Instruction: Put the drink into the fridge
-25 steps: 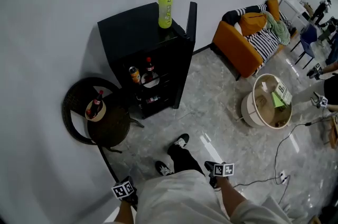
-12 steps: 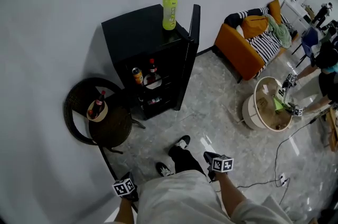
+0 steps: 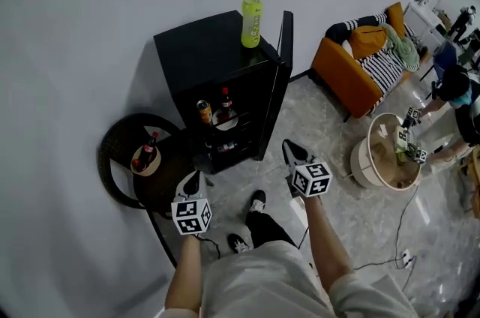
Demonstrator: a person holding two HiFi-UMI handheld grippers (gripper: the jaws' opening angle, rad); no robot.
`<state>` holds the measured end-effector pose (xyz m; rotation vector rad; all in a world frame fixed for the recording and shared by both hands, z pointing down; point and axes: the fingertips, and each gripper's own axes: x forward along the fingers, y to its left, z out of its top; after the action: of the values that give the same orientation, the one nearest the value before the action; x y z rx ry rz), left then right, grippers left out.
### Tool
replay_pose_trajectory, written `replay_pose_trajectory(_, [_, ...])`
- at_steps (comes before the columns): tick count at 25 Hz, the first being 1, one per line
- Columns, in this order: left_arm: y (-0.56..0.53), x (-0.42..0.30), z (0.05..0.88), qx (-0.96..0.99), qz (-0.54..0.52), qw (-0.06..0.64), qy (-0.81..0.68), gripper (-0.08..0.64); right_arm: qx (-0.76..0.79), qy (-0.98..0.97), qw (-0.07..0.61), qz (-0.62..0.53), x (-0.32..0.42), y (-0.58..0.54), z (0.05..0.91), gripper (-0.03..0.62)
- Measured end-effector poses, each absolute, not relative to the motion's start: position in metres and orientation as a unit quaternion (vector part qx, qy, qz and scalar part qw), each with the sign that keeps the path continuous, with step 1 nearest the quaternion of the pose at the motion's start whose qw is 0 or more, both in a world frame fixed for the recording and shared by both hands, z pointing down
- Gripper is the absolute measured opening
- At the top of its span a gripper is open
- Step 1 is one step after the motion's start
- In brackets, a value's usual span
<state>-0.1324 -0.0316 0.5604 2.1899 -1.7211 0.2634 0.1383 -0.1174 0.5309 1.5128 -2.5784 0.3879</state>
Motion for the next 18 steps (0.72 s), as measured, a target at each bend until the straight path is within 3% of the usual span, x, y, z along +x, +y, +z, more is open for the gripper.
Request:
replay_pose_trajectory(6, [-0.148,-0.078,0.414,0.818,0.034,0.056,-0.571,0.009,0.493,-0.869,-0.027,0.032,0.089,-0.23,0.378,0.015])
replay_pose_trajectory(8, [-0.179,-0.068,0.392,0.825,0.026,0.041,-0.563,0.009,0.488,-0.872,-0.024,0.021,0.078,-0.265,0.362,0.115])
replay_pose_trajectory(12, [-0.231,-0.059,0.368,0.836,0.023,0.022,-0.548,0.009,0.491,-0.871,-0.008,0.024,0.069,-0.339,0.354,0.226])
replay_pose_trajectory(14, [-0.257,-0.062,0.361,0.837,0.02,0.019,-0.546,0.009,0.499,-0.865,0.021,0.041,0.063,-0.371,0.355,0.267])
replay_pose_trajectory(18, [-0.298,-0.067,0.35,0.837,-0.001,0.029,-0.546,0.009,0.49,-0.85,0.158,0.11,0.046,-0.396,0.381,0.307])
